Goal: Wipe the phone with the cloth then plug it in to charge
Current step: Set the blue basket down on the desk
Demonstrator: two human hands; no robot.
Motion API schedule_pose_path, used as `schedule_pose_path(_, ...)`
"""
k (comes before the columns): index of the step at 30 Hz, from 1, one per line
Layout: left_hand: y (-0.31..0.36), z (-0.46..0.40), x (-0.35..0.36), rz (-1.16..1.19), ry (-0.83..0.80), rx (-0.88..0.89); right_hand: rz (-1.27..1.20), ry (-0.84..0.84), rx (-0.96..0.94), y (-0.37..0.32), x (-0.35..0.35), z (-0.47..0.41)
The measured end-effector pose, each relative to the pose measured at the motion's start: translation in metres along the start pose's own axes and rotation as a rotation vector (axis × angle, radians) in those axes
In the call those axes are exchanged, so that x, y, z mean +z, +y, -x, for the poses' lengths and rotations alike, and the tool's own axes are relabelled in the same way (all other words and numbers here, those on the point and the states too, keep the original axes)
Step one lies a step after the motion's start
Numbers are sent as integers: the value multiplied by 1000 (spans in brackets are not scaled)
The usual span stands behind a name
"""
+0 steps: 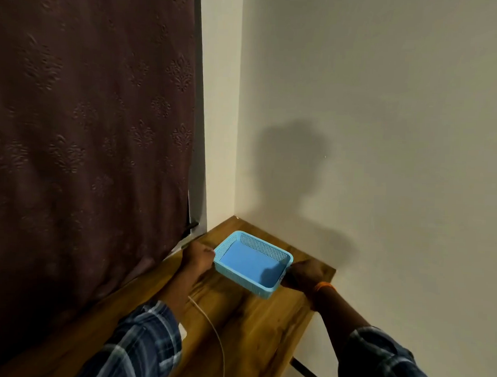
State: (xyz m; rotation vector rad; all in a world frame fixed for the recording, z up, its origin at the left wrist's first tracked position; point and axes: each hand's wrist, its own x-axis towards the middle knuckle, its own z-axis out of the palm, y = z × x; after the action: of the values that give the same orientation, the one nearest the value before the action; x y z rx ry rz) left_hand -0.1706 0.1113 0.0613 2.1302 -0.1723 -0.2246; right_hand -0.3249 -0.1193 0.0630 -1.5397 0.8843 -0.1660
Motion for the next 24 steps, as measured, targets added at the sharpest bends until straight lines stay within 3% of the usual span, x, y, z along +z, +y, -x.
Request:
schedule_pose_path(11,-59,61,46,34,-108,-67,41,74,130,90,-20,36)
schedule_pose_path(18,-108,77,93,-113,-42,-74,338,63,180,150,-15,26)
schedule_pose_path(24,-114,78,101,-140,22,-99,369,94,168,156,-10,22)
